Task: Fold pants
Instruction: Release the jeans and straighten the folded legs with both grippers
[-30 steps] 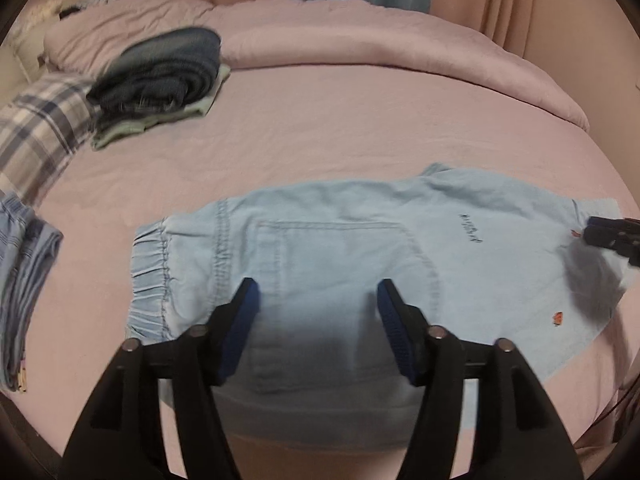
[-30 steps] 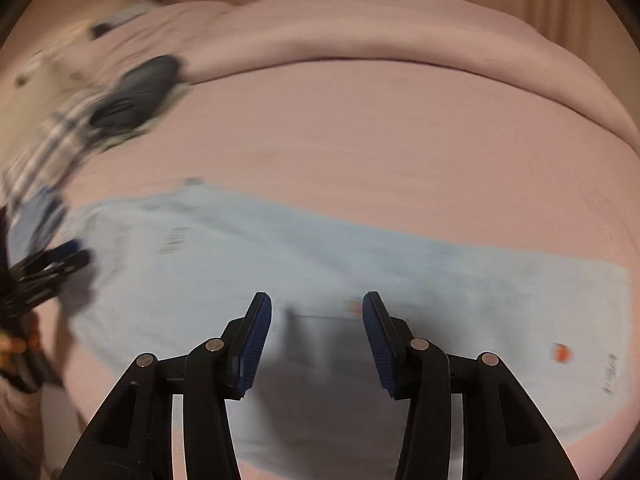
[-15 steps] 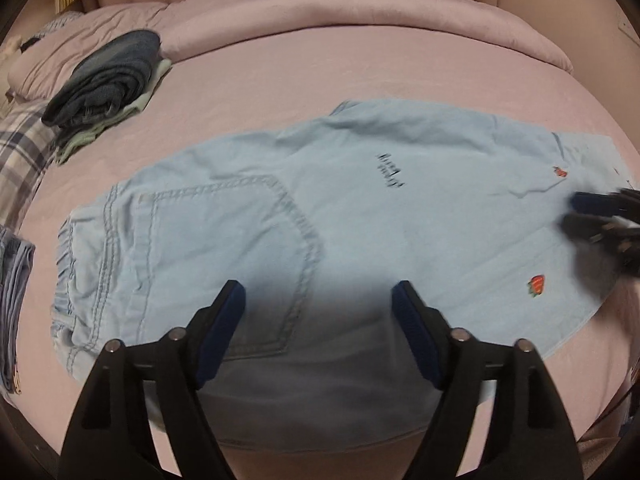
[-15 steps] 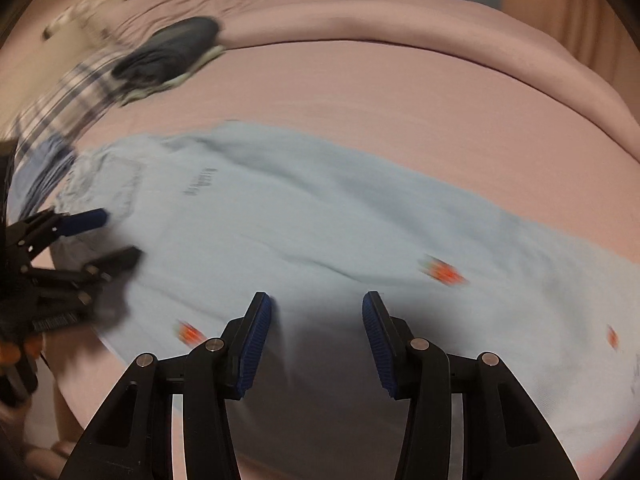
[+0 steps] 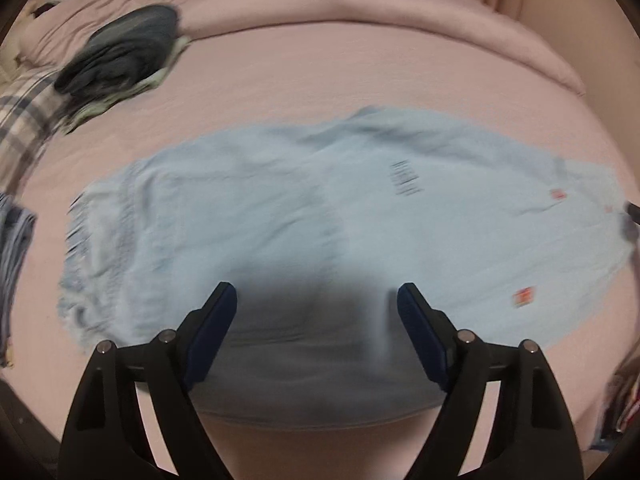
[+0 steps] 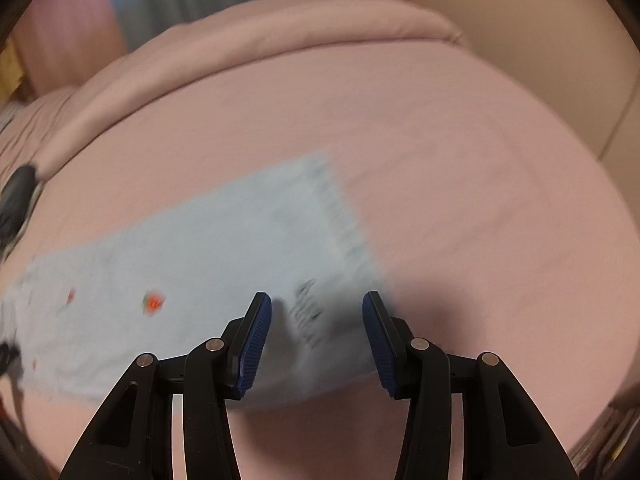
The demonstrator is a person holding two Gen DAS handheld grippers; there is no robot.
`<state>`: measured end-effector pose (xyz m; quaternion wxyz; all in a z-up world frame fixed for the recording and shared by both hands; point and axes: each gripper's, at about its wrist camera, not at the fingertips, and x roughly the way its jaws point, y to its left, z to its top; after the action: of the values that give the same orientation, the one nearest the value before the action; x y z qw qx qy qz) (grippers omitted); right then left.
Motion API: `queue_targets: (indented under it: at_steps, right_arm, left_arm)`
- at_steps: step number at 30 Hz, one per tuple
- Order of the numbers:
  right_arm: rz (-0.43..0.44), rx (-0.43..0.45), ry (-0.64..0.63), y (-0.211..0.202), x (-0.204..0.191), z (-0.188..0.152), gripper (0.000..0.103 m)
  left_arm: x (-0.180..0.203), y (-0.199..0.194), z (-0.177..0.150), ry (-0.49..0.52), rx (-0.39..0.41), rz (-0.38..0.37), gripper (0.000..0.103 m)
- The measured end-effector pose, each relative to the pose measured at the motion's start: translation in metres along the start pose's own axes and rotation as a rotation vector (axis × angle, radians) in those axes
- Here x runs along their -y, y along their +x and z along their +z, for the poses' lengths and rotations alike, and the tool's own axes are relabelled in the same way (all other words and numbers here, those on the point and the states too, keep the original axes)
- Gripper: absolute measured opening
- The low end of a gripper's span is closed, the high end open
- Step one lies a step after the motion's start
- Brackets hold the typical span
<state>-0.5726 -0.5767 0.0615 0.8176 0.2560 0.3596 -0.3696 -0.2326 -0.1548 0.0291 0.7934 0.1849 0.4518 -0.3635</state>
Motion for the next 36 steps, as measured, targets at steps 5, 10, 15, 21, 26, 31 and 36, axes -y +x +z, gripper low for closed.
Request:
queue_targets:
  at_steps: [5,10,15,21,26,31,36]
  right_arm:
    - [0.253,-0.027,-0.056,0.024,-0.043,0.026,0.048]
    - [0.248,-0.129,-0.030,0.075,-0.037,0.048,0.048]
    - [0.101,-0.067,0.005,0.058,-0.005,0.057,0.040]
    - [0.250,-0.038,-0.072,0.013,-0.043,0.018,0.045]
    - [0.295,-0.084,-0.253,-0.005,-0.085,-0.041,0.045]
    - [0.178,-0.078,-0.377,-0.004,-0.079,-0.066,0.045]
    - [0.023,-0.044,-0.334,-0.010,-0.050,-0.062,0.045]
  left_arm:
    - [0.056,0.007,0.026,0.043,0.004,-0.185,0.082]
    - [0.104,0.034,0.033,0.123,-0.055,-0.227,0.082]
    - [0.114,0.046,0.023,0.196,-0.085,-0.162,0.083]
    - [0.133,0.042,0.038,0.168,-0.072,-0.223,0.082]
    - [0.178,0.047,0.042,0.251,-0.057,-0.182,0.082]
    - [0.199,0.057,0.040,0.288,-0.067,-0.141,0.082]
    - [0.198,0.059,0.042,0.275,-0.072,-0.131,0.083]
